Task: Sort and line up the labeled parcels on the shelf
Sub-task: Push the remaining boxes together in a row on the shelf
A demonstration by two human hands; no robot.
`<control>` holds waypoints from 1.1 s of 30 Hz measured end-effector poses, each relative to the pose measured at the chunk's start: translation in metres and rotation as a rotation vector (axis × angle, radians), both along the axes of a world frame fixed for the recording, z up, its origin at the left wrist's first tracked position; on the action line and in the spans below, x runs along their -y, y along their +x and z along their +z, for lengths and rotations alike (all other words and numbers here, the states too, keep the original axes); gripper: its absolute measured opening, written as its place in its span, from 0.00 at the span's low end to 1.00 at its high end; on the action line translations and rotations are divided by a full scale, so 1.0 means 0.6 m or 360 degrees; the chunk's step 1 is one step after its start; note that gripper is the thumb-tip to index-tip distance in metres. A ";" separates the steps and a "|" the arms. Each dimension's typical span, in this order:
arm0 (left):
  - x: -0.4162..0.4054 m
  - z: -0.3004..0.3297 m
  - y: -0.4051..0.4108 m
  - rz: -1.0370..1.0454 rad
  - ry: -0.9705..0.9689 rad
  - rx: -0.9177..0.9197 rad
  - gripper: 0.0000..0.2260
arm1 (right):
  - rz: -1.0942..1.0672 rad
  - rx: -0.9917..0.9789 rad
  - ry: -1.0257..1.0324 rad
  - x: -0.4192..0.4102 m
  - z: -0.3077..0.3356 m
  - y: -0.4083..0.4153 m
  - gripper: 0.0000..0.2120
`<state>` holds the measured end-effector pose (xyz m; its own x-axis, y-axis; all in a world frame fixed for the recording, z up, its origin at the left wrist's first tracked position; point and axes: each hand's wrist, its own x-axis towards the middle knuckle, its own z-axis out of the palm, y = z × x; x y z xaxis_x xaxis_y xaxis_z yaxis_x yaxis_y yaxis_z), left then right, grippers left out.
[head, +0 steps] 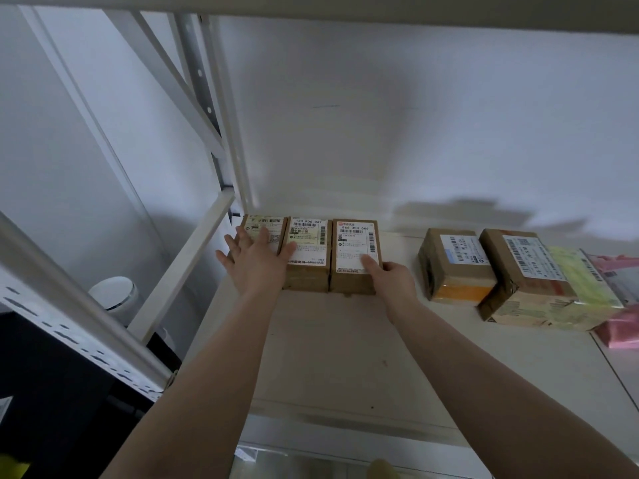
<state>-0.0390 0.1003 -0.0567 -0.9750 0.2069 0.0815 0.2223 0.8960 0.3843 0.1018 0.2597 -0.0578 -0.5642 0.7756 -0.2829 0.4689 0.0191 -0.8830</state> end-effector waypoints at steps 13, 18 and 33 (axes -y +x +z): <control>-0.004 -0.004 0.013 0.0012 0.0028 -0.0170 0.31 | 0.0058 0.0131 -0.0014 0.000 0.026 0.018 0.31; -0.062 0.033 0.072 -0.0335 0.0535 -0.0361 0.25 | -0.0474 -0.0158 -0.0592 -0.009 0.025 0.064 0.28; -0.308 0.055 0.273 -0.0749 0.0921 0.0981 0.22 | -0.0960 -0.0403 -0.0976 -0.113 0.003 0.148 0.28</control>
<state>0.1247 0.2850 -0.0239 -0.7083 0.6756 -0.2044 0.1218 0.4022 0.9074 0.1903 0.3274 -0.0558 -0.2115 0.7141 -0.6673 0.0365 -0.6765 -0.7355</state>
